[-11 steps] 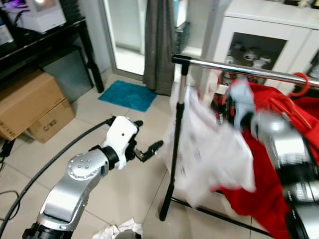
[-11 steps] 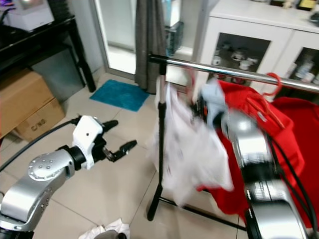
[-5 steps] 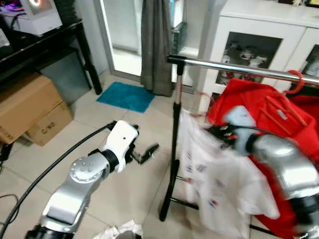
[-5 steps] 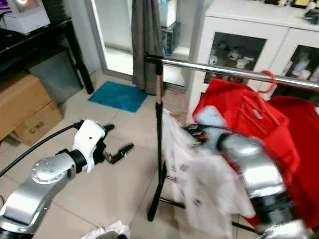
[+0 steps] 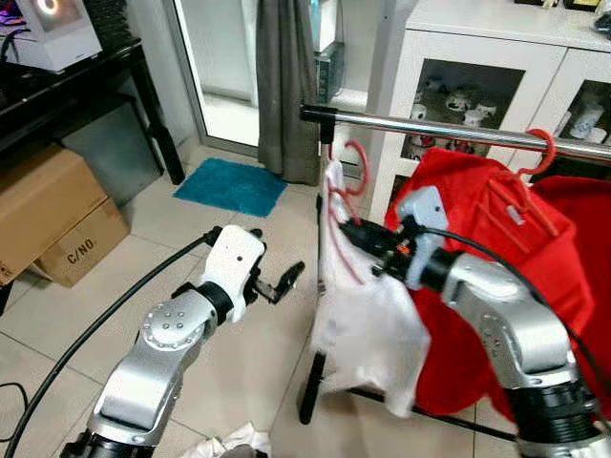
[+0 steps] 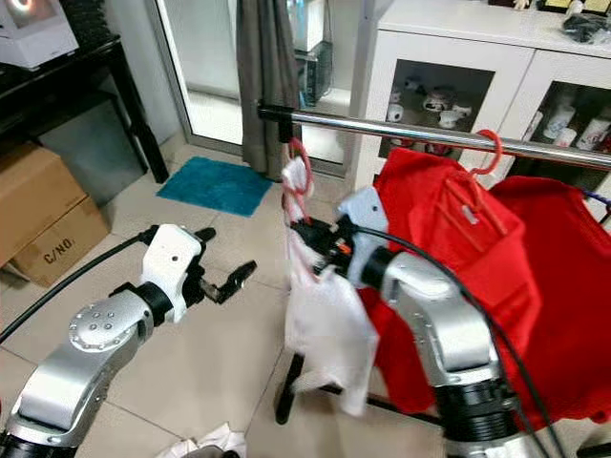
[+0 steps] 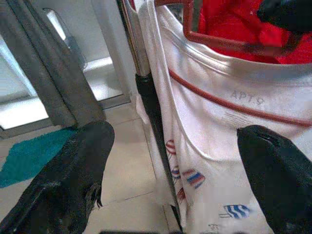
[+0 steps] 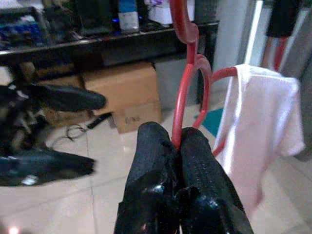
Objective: Hang hanger
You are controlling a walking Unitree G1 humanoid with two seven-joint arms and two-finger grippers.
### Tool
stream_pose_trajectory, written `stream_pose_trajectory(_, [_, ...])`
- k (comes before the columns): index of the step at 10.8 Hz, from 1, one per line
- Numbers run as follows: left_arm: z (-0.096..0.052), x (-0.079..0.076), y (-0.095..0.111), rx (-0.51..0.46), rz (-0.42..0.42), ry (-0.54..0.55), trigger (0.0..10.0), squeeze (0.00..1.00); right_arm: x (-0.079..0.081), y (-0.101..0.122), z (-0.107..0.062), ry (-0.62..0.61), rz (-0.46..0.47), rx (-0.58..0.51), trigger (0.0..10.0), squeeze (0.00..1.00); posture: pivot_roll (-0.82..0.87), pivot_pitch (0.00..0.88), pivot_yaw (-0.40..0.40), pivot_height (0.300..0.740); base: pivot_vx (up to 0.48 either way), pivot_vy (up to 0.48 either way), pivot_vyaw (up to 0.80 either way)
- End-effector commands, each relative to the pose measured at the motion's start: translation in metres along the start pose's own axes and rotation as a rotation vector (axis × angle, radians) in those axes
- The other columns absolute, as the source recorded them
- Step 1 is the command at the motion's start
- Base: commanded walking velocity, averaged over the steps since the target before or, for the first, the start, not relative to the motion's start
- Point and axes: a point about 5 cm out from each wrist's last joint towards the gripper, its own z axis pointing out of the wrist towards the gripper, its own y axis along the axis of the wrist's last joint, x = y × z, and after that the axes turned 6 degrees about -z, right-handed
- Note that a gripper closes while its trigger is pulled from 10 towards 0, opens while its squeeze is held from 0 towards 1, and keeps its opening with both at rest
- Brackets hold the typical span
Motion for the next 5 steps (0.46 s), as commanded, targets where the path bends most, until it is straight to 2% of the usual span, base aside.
stream_pose_trajectory(1, [-0.001,0.002,0.006,-0.024,0.017,0.02,10.0,0.0,0.011,0.015,0.005,0.076,-0.013,-0.052,0.0,0.0,-0.03,0.0,0.041,0.74,0.0,0.0,0.0])
stream_pose_trajectory(2, [-0.002,0.002,0.004,-0.017,0.017,0.02,10.0,0.0,0.009,0.01,0.002,0.072,-0.022,-0.015,0.0,0.0,-0.03,0.0,0.041,0.74,0.0,0.0,0.0])
stream_pose_trajectory(4, [-0.002,0.004,0.003,-0.002,0.032,0.017,10.0,0.0,-0.019,-0.024,-0.018,-0.09,-0.103,0.203,0.0,0.0,-0.03,0.0,0.056,0.74,0.0,0.0,0.0])
stream_pose_trajectory(5, [-0.002,0.004,0.003,0.0,0.034,0.015,10.0,0.0,-0.026,-0.03,-0.025,-0.128,-0.105,0.237,0.0,0.0,-0.03,0.0,0.058,0.74,0.0,0.0,0.0])
